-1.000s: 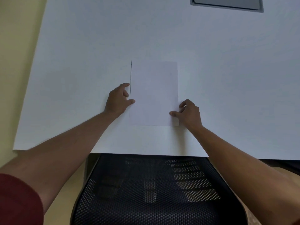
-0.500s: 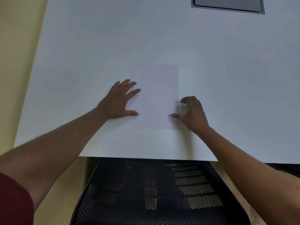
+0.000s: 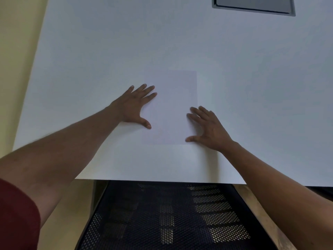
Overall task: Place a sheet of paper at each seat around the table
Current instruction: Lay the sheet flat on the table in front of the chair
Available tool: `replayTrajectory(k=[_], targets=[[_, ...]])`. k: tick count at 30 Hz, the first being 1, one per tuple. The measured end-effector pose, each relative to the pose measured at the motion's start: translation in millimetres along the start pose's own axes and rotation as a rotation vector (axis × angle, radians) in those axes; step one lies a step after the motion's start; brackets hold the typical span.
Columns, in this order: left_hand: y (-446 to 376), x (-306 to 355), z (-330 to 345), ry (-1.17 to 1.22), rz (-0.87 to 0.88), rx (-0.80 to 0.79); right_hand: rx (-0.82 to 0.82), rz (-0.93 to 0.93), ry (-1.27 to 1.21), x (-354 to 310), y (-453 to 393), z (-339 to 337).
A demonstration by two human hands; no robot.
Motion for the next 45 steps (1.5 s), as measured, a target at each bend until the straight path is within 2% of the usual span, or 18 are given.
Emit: replayTrajectory(k=[6,13,20,28,45], targets=[[-7,0,-9,0.015,0.021,-0.037,0.002,0.005,0.021,-1,-5,-4],[-8,-5,-8,0.026,0.027,-0.009,-0.009,0.029,0.001,-1,-6,-6],[5,-3,0,0.070,-0.001,0.113,0.001,0.040,-0.035,1,-6,-8],[7,-5,9,0.049,0.025,0.025,-0.015,0.063,-0.049,-1,-5,-9],[9,-5,15,0.090,0.021,0.055,-0.031,0.026,-0.010,6,-4,-6]])
Point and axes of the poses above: each hand's wrist, its own y-axis away from the middle knuckle, its own z-axis out of the palm, x = y × z, the point moved 1 cm from there along -y, towards the middle knuckle, and after that the axes turned 7 degrees about -y, right-handed, at the moved point
